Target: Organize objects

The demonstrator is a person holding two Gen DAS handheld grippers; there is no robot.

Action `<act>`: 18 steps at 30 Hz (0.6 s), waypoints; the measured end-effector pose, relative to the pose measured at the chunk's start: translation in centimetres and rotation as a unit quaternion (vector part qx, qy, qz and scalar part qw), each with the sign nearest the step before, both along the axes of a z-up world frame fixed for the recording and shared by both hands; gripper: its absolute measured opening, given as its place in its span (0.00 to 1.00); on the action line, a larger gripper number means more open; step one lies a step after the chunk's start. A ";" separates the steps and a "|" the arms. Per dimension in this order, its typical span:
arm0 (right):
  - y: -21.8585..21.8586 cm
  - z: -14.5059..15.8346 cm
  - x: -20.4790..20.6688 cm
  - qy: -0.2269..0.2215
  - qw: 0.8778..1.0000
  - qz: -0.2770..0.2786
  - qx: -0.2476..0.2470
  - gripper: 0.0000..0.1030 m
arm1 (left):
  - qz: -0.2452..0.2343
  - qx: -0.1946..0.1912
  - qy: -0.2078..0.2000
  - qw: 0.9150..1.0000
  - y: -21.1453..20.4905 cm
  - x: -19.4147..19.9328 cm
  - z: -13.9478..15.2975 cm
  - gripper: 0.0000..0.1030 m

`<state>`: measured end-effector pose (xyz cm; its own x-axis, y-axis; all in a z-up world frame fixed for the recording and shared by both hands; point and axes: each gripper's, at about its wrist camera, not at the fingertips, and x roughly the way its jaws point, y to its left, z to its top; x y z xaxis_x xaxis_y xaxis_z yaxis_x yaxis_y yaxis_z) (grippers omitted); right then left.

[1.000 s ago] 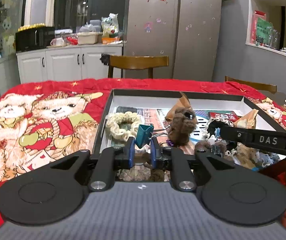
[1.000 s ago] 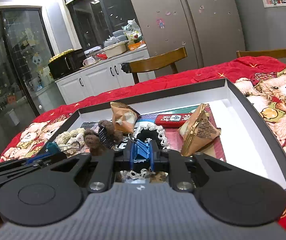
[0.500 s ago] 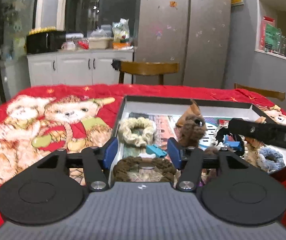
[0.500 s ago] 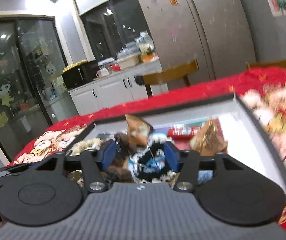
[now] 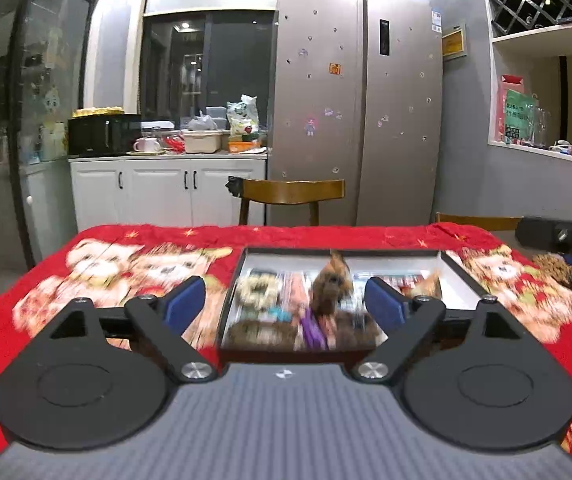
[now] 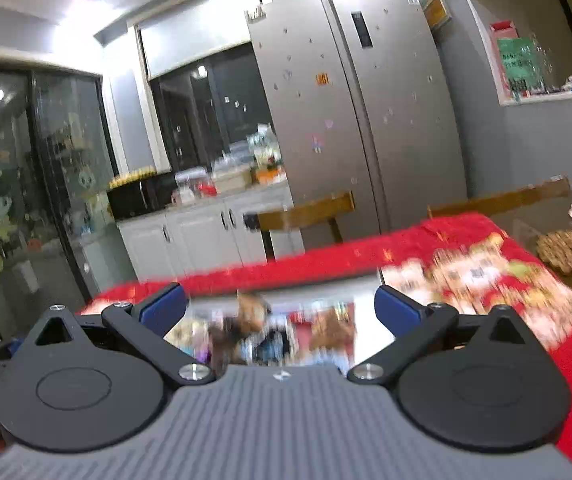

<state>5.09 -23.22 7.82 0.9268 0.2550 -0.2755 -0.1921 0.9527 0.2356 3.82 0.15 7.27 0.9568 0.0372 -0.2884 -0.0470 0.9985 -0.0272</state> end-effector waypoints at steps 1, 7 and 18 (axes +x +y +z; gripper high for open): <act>0.3 -0.7 -0.8 0.006 1.000 0.002 -0.009 1.00 | 0.001 0.002 0.002 1.000 0.1 -1.1 -0.5 0.87; 3.2 -5.7 -4.6 0.009 0.997 -0.010 -0.082 1.00 | 0.003 0.046 -0.017 0.999 0.5 -6.2 -4.2 0.88; 4.0 -7.3 -3.7 0.063 0.992 -0.044 -0.104 1.00 | -0.014 0.047 0.049 0.998 1.7 -4.2 -5.9 0.88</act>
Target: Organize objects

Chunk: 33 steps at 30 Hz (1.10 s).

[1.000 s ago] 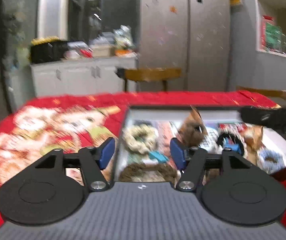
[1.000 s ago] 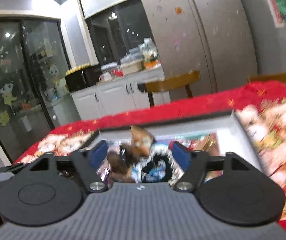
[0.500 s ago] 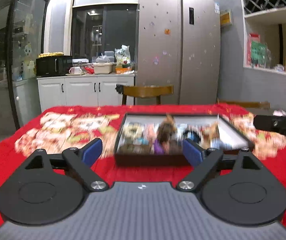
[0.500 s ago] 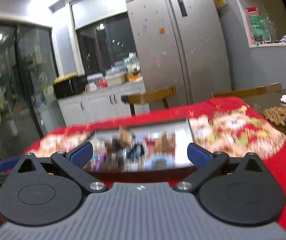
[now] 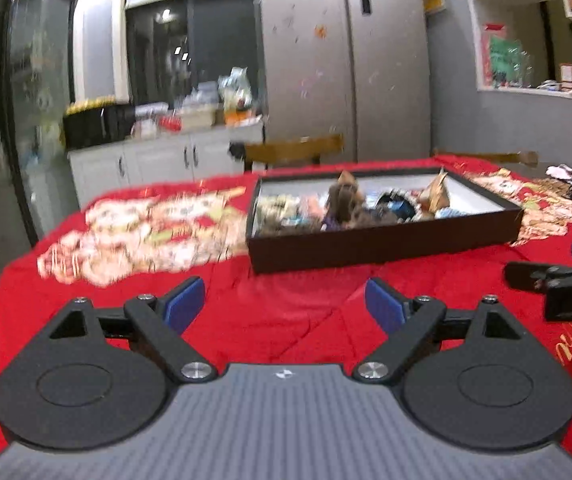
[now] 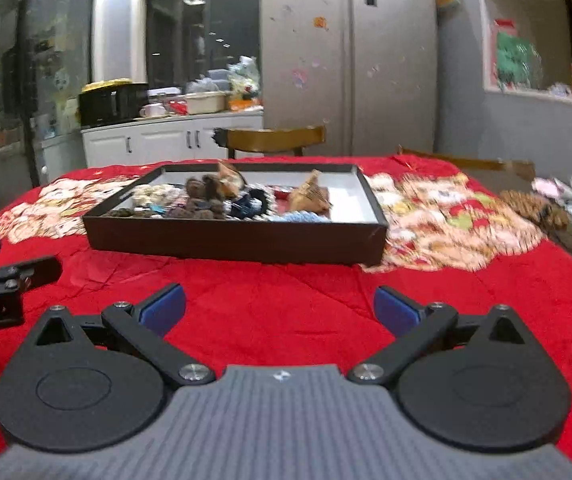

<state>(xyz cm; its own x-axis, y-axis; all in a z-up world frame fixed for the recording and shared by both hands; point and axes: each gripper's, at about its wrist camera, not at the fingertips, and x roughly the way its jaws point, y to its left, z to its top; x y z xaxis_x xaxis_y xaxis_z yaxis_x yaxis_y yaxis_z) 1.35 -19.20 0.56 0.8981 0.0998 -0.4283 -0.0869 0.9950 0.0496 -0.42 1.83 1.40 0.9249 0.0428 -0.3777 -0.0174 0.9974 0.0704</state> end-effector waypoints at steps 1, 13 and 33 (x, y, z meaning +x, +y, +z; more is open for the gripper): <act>-0.2 0.0 0.0 0.002 1.000 -0.004 0.005 1.00 | 0.002 -0.003 0.004 1.000 0.1 0.0 0.0 0.88; 0.0 0.0 -0.3 -0.011 1.000 0.010 0.004 1.00 | 0.004 -0.010 0.016 1.000 0.3 0.2 -0.3 0.88; -0.4 -0.1 -0.1 -0.003 1.000 0.013 0.016 1.00 | 0.011 -0.031 0.040 0.999 0.9 0.8 -0.5 0.88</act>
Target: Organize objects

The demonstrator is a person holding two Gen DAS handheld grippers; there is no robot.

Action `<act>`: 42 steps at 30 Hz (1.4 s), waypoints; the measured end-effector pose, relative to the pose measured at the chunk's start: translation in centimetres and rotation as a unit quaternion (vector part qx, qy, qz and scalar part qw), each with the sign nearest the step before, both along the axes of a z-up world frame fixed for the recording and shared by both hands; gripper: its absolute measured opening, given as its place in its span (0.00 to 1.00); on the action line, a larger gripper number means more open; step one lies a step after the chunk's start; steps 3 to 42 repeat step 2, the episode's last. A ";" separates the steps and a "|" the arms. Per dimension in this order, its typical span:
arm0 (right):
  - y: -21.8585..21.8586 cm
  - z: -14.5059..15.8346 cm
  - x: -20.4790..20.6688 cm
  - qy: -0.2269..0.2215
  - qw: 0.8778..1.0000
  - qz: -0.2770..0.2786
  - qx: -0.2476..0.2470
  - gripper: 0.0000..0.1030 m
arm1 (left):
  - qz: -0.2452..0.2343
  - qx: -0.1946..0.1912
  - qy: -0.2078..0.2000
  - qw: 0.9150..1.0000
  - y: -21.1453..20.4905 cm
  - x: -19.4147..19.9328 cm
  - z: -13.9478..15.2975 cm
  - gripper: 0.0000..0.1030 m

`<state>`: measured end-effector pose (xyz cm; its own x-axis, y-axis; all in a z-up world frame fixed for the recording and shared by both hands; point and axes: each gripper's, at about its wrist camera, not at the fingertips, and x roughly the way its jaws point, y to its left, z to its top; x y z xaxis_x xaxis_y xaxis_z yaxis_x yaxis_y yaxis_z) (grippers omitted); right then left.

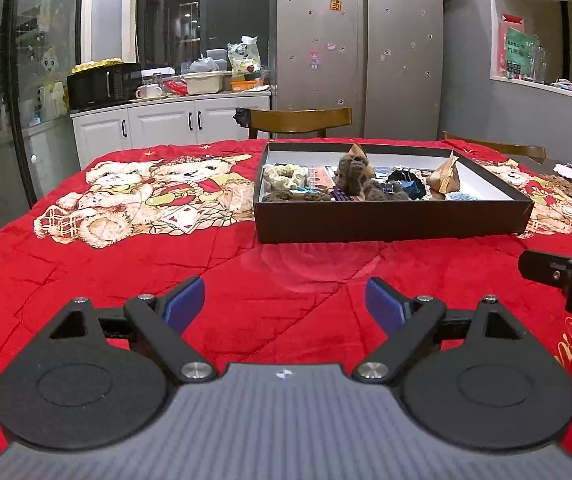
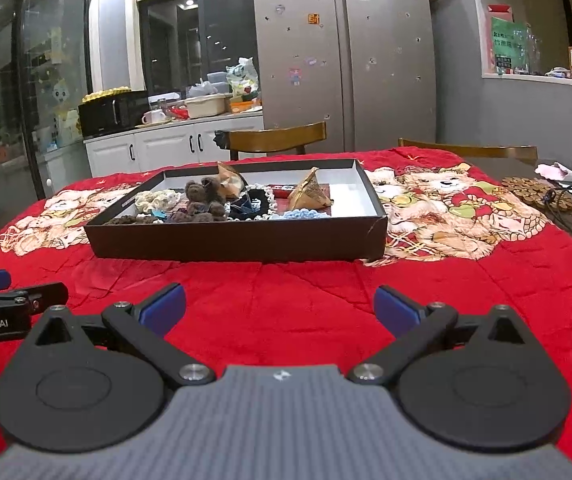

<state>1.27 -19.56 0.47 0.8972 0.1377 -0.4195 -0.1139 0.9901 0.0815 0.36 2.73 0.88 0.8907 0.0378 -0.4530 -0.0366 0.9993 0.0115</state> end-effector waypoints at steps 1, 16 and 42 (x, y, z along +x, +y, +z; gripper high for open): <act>0.0 0.0 0.0 0.001 1.000 0.000 0.000 1.00 | 0.000 -0.001 0.001 1.000 0.0 0.0 0.0 0.88; 0.0 0.0 0.1 0.001 1.000 -0.001 0.000 1.00 | 0.000 -0.002 0.003 1.000 0.1 0.0 0.0 0.88; 0.0 0.0 0.1 0.001 1.000 -0.001 0.000 1.00 | 0.000 -0.002 0.003 1.000 0.1 0.0 0.0 0.88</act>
